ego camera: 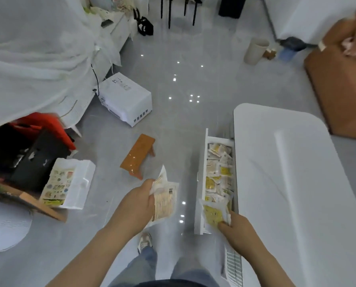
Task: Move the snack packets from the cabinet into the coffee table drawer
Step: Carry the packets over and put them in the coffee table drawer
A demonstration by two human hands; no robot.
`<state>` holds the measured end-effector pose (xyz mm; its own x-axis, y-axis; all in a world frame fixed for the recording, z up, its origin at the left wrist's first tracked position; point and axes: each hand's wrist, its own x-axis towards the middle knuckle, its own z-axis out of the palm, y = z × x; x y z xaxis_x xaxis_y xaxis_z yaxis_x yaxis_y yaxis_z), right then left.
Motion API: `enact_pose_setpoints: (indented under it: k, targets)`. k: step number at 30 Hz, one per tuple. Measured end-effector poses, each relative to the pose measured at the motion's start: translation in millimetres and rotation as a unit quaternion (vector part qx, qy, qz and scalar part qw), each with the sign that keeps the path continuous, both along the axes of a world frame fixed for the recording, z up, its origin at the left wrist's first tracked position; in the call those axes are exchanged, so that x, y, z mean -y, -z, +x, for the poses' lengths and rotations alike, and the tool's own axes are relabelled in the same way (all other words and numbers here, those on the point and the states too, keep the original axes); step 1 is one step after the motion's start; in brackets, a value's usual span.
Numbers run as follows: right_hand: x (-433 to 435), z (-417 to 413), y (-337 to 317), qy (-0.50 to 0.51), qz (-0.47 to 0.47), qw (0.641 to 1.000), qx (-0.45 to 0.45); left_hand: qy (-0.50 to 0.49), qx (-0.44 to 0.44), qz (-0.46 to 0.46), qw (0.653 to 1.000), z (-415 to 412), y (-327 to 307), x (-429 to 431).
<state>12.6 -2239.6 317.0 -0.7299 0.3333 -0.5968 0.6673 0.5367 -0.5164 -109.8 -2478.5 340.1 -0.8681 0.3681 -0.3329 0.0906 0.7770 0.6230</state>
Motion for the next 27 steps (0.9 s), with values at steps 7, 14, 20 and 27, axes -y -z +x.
enact_pose_setpoints:
  k: [7,14,20,27]
  targets:
    - [14,-29,2,0.116,0.022,0.993,0.002,0.128,0.021,0.004,0.992,-81,10,-22]
    - [-8,-59,17,0.196,0.023,0.98,0.019,0.23,0.037,-0.039,0.972,-141,35,-77]
    - [-51,-89,42,0.248,0.028,0.968,0.016,0.301,0.041,-0.086,0.949,-188,41,-142]
    - [-94,-106,65,0.302,0.009,0.953,0.029,0.35,0.053,-0.108,0.929,-229,51,-210]
